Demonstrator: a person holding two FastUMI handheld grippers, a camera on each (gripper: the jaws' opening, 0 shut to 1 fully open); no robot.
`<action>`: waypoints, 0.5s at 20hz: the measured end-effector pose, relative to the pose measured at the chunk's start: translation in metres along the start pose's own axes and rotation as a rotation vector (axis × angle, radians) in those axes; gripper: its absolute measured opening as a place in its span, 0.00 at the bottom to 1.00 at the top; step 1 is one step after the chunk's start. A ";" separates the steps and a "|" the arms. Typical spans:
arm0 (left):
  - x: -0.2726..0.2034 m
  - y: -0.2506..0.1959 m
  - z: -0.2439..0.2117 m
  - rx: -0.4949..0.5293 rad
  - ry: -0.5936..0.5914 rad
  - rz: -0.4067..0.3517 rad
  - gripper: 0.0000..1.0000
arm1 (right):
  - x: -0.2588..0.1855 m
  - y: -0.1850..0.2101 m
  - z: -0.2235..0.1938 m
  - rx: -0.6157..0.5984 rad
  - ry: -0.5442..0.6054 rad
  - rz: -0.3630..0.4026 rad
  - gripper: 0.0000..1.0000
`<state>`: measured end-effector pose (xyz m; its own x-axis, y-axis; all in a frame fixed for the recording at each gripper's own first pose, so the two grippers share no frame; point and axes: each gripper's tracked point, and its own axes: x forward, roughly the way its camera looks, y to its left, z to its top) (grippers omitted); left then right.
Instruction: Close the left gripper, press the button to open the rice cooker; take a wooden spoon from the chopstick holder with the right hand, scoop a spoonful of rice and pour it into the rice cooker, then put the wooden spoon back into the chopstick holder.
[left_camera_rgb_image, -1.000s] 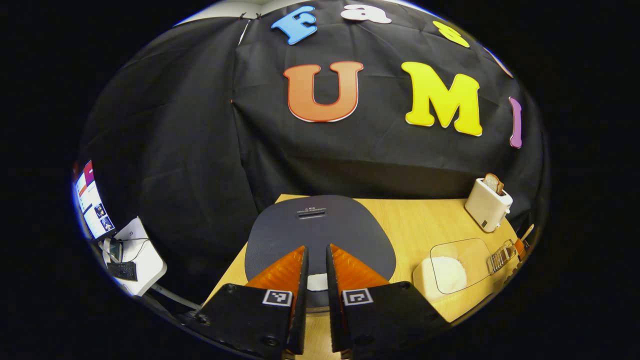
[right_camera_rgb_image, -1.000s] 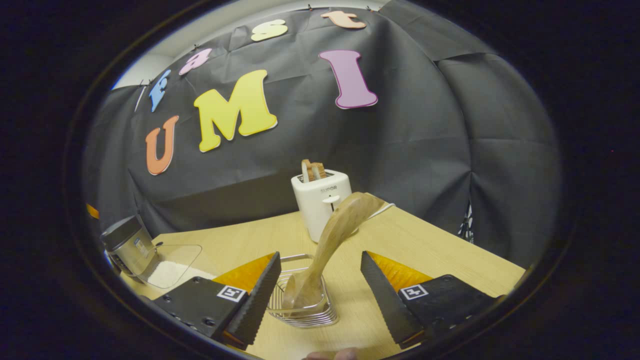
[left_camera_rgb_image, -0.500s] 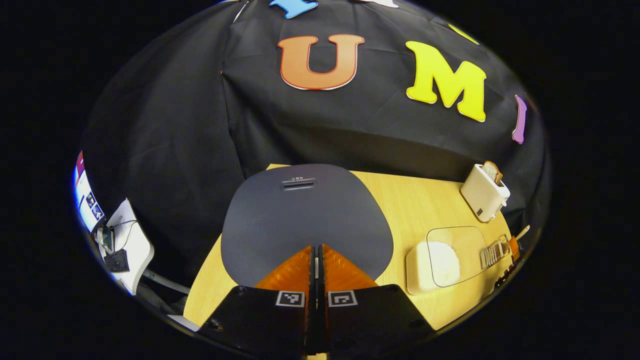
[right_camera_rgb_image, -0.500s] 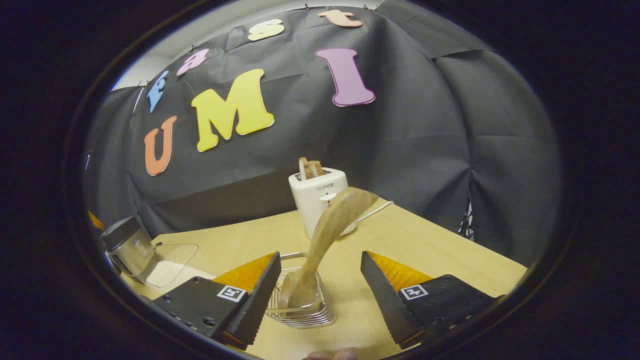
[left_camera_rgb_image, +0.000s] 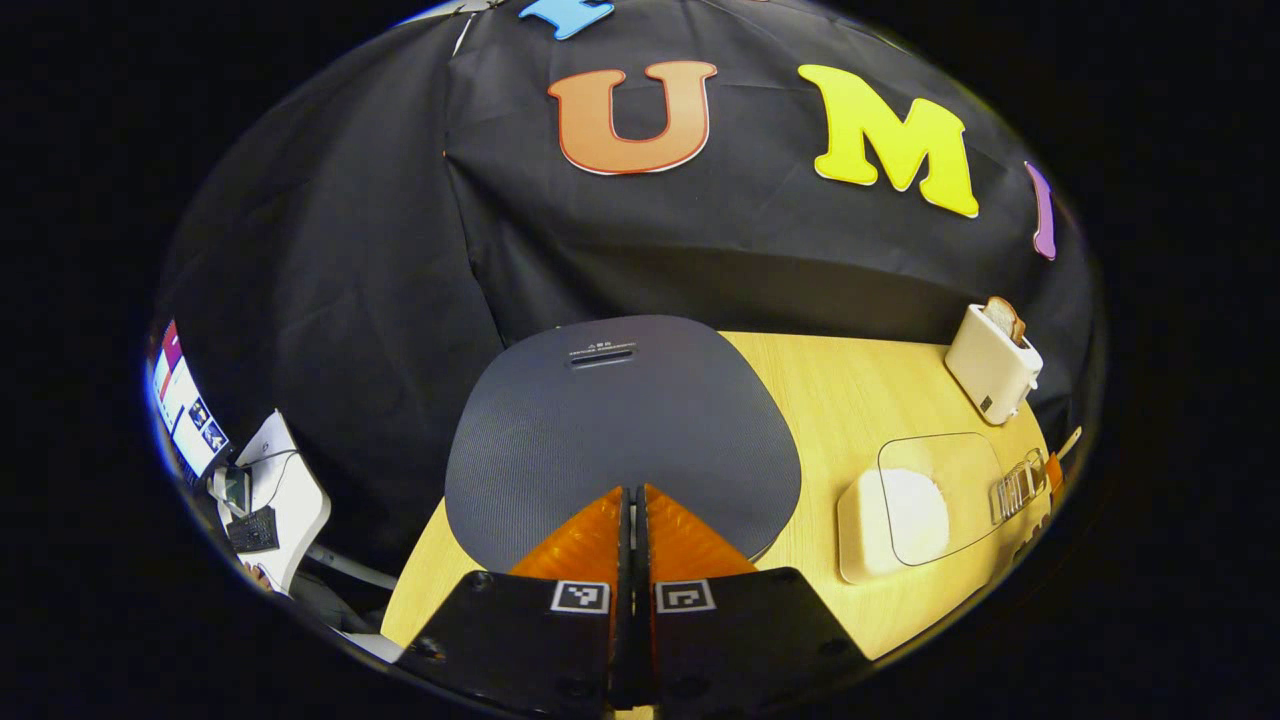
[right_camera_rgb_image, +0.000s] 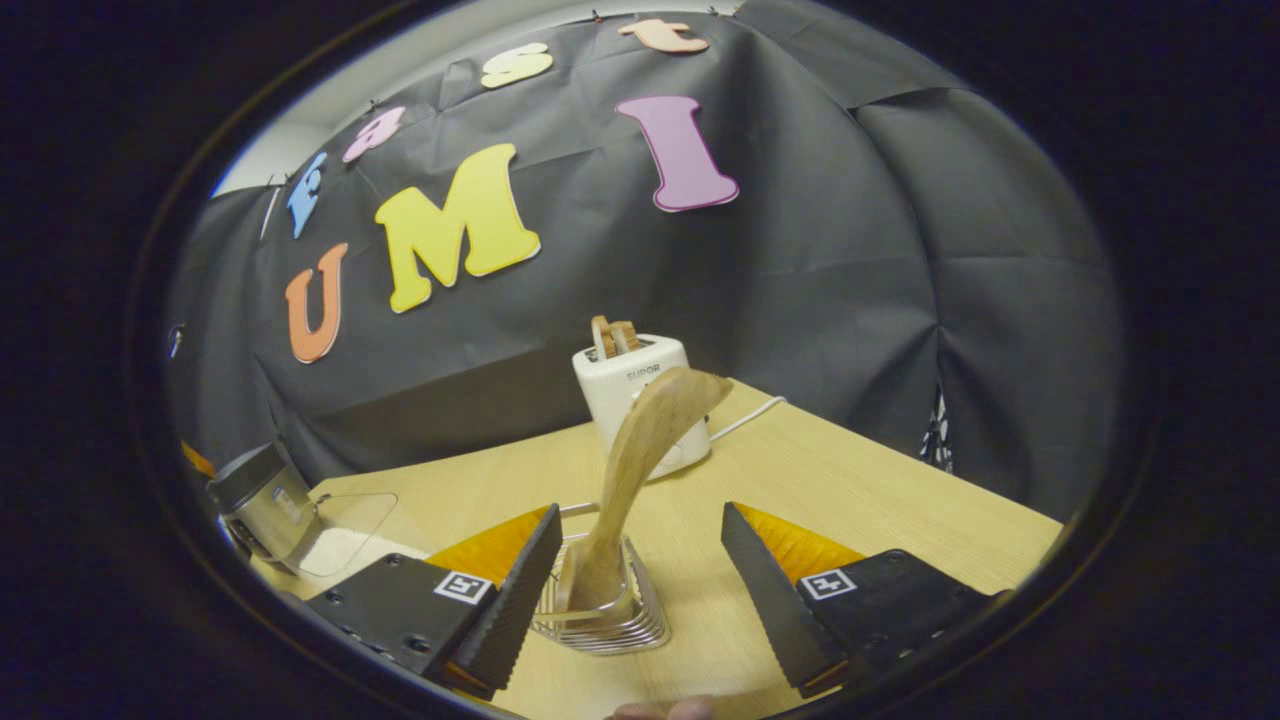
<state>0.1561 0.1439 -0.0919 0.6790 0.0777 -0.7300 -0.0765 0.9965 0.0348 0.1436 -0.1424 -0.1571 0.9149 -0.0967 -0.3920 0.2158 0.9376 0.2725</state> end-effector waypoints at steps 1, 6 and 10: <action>-0.004 0.000 0.002 -0.023 -0.012 -0.007 0.03 | 0.001 0.001 0.000 -0.008 0.004 -0.001 0.92; -0.026 0.004 0.047 -0.023 -0.218 -0.002 0.17 | 0.000 0.001 0.001 -0.021 0.007 0.001 0.96; -0.065 0.017 0.106 0.003 -0.470 0.096 0.88 | 0.001 0.002 -0.001 -0.027 0.016 0.009 0.92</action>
<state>0.1879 0.1595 0.0285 0.9258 0.1745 -0.3354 -0.1532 0.9842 0.0894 0.1443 -0.1405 -0.1573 0.9112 -0.0833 -0.4034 0.1982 0.9472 0.2521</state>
